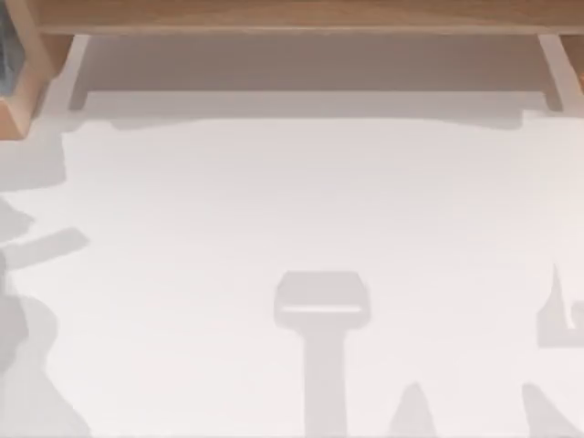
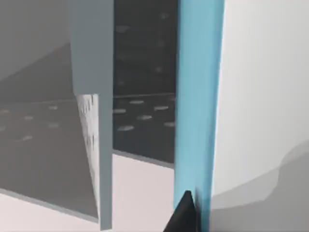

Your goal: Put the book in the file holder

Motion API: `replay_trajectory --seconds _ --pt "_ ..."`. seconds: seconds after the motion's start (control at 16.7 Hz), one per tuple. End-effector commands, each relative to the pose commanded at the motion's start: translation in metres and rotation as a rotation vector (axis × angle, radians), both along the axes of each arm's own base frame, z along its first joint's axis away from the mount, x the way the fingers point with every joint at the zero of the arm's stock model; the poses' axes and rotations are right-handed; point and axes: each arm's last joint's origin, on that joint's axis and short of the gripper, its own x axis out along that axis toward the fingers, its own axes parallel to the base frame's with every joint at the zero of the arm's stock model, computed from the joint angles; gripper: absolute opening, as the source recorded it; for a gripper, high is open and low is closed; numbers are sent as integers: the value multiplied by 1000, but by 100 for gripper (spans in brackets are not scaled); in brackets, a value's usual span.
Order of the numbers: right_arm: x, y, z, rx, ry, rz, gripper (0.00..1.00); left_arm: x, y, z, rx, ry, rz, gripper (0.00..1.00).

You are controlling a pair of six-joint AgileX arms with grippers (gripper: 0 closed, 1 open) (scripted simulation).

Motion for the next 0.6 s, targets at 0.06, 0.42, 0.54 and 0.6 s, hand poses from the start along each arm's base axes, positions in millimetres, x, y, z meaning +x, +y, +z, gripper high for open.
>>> replay_trajectory --seconds 0.06,0.42,0.54,0.6 --pt "0 0 0 0 0 0 100 5 -7 -4 13 -14 -47 0" --pt "0 0 0 0 0 0 100 14 -17 -16 25 -27 -118 0" --pt "0 0 0 0 0 0 100 13 -16 -14 27 -28 -113 0" --pt "0 0 0 0 0 0 100 14 -16 -14 28 -31 -115 0"
